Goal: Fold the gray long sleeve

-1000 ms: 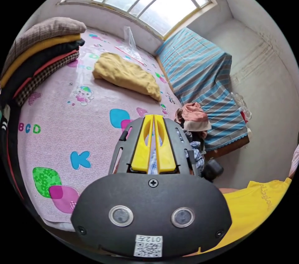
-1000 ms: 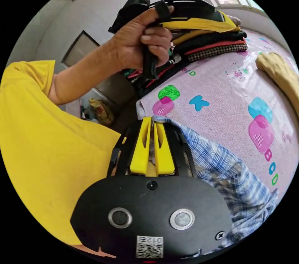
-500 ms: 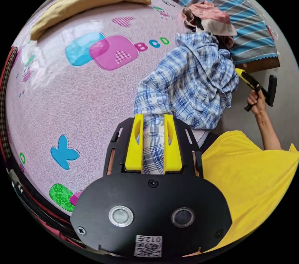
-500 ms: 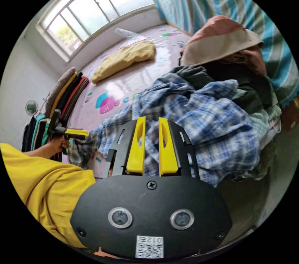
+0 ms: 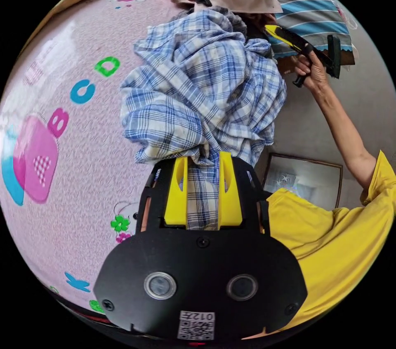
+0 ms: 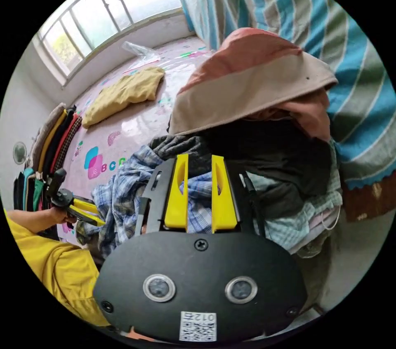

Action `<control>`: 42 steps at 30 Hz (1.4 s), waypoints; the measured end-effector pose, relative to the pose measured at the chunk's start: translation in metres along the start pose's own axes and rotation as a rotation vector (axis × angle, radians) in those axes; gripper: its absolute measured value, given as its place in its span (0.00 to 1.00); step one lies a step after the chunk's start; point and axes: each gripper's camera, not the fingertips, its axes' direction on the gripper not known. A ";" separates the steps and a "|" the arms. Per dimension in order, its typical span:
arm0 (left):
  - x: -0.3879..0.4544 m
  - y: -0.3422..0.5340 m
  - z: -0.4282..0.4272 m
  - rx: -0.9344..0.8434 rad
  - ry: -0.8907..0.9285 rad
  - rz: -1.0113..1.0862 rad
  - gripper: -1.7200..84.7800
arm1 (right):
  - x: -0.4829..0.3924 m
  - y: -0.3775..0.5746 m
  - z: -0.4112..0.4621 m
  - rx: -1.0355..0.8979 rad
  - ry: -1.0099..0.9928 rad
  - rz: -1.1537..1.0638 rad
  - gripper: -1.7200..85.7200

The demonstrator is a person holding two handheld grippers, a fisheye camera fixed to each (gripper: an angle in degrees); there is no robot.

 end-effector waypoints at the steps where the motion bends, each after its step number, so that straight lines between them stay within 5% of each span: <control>1: 0.001 -0.004 0.000 0.000 0.000 0.004 0.17 | -0.007 -0.006 0.002 -0.004 0.001 -0.025 0.13; 8: -0.007 -0.015 0.003 -0.041 -0.012 -0.004 0.16 | -0.040 -0.046 0.045 -0.318 0.016 -0.150 0.08; 10: -0.013 -0.007 0.000 -0.031 -0.002 -0.023 0.16 | -0.032 -0.050 0.013 -0.204 -0.117 -0.069 0.07; 12: -0.021 0.008 -0.003 -0.023 0.002 -0.060 0.15 | -0.008 -0.053 -0.049 0.067 -0.507 0.081 0.06; 17: -0.028 0.032 -0.008 -0.002 0.041 -0.133 0.14 | 0.012 -0.077 -0.167 0.465 -0.926 0.158 0.05; 23: 0.002 0.018 -0.026 0.120 0.257 -0.144 0.11 | -0.005 -0.147 -0.355 0.805 -0.932 -0.014 0.05; 29: 0.112 -0.035 -0.088 0.287 0.314 0.176 0.11 | -0.086 -0.169 -0.541 1.115 -0.856 -0.360 0.05; 34: 0.127 0.004 -0.163 0.508 0.182 0.160 0.14 | -0.168 -0.168 -0.589 1.067 -0.840 -0.532 0.04; 42: 0.157 0.158 -0.288 0.879 -0.032 0.156 0.23 | -0.323 -0.147 -0.535 0.810 -1.137 -0.692 0.04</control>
